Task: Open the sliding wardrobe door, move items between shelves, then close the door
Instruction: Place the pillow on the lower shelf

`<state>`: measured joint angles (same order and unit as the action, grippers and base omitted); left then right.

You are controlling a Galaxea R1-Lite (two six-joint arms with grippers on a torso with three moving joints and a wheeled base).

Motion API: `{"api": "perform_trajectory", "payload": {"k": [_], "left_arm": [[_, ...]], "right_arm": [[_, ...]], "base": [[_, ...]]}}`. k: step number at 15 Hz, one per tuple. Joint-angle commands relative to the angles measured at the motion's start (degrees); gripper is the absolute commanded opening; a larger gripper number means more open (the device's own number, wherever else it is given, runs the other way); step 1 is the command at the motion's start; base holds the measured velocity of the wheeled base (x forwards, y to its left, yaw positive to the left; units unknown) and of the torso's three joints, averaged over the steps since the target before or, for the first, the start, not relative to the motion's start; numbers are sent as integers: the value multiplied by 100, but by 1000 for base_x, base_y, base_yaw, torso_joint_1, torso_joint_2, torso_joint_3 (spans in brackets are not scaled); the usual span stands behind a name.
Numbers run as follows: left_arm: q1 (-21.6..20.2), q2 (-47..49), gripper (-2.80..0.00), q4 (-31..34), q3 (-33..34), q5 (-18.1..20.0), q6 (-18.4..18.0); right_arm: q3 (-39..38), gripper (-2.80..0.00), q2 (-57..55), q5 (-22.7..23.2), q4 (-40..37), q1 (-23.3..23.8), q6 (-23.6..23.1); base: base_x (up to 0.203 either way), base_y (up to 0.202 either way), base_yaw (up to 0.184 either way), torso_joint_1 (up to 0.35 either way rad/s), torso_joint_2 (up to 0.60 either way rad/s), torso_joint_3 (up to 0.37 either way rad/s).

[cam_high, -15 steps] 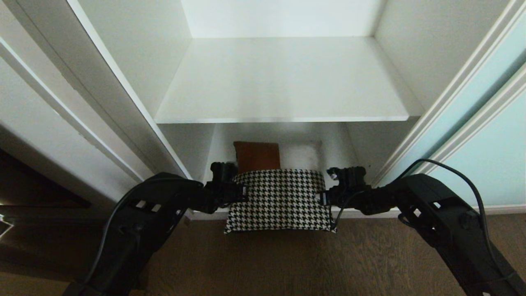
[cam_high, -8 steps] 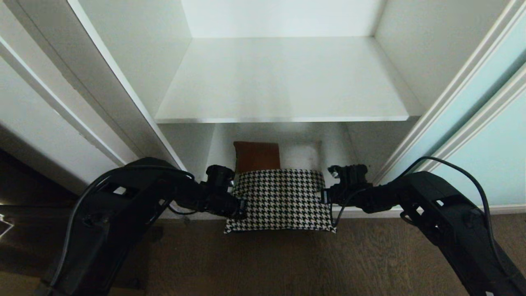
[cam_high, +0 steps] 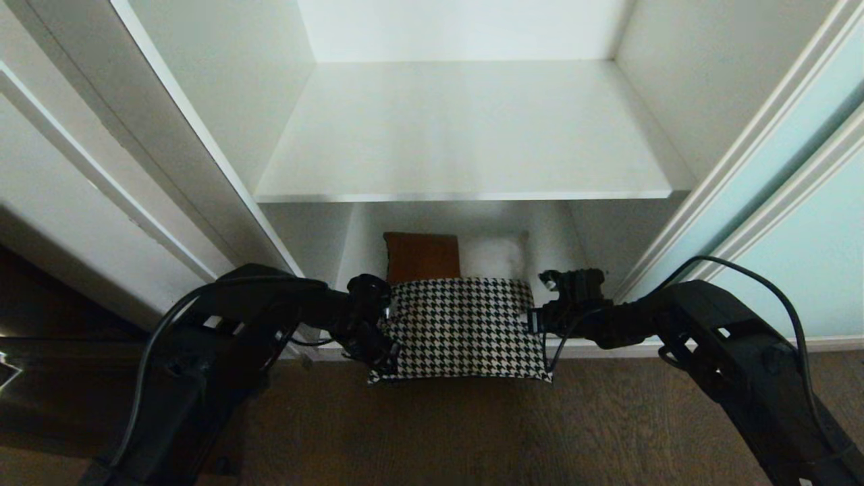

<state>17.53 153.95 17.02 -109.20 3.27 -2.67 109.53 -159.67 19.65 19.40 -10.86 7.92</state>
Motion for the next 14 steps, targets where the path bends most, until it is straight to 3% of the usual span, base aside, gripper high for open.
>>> {"api": "perform_trajectory", "payload": {"k": [1,3,7,14], "left_arm": [[4,265,-280,186,-228,-30,-523],[22,284,-280,-165,-225,-45,-655],[102,418,-280,-1658,-225,-274,-844],[142,598,-280,-3016,-226,-569,-954]], "right_arm": [[-2,-280,33,12,12,-4,7],[-11,-280,50,12,12,5,16],[-46,-280,121,12,12,31,23],[-73,-280,94,-271,231,21,50]], "base": [[0,0,0,0,0,0],[0,0,0,0,0,0],[0,0,0,0,0,0],[0,0,0,0,0,0]]}}
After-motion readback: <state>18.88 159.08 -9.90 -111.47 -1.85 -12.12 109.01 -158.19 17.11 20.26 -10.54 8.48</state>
